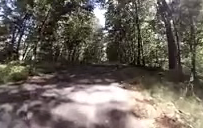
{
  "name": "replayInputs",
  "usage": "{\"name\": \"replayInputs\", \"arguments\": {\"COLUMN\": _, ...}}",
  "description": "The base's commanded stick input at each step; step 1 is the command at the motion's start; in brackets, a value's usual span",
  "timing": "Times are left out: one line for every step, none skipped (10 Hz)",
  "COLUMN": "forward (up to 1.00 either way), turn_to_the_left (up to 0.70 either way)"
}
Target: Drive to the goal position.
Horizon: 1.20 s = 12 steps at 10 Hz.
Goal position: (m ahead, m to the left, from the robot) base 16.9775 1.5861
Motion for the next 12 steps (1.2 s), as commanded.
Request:
{"name": "replayInputs", "arguments": {"forward": 0.45, "turn_to_the_left": 0.0}}
{"name": "replayInputs", "arguments": {"forward": 0.45, "turn_to_the_left": 0.0}}
{"name": "replayInputs", "arguments": {"forward": 0.45, "turn_to_the_left": 0.0}}
{"name": "replayInputs", "arguments": {"forward": 0.45, "turn_to_the_left": 0.0}}
{"name": "replayInputs", "arguments": {"forward": 0.45, "turn_to_the_left": 0.0}}
{"name": "replayInputs", "arguments": {"forward": 0.45, "turn_to_the_left": 0.0}}
{"name": "replayInputs", "arguments": {"forward": 0.45, "turn_to_the_left": 0.0}}
{"name": "replayInputs", "arguments": {"forward": 0.45, "turn_to_the_left": 0.0}}
{"name": "replayInputs", "arguments": {"forward": 0.45, "turn_to_the_left": 0.0}}
{"name": "replayInputs", "arguments": {"forward": 0.45, "turn_to_the_left": 0.0}}
{"name": "replayInputs", "arguments": {"forward": 0.45, "turn_to_the_left": 0.0}}
{"name": "replayInputs", "arguments": {"forward": 0.45, "turn_to_the_left": 0.0}}
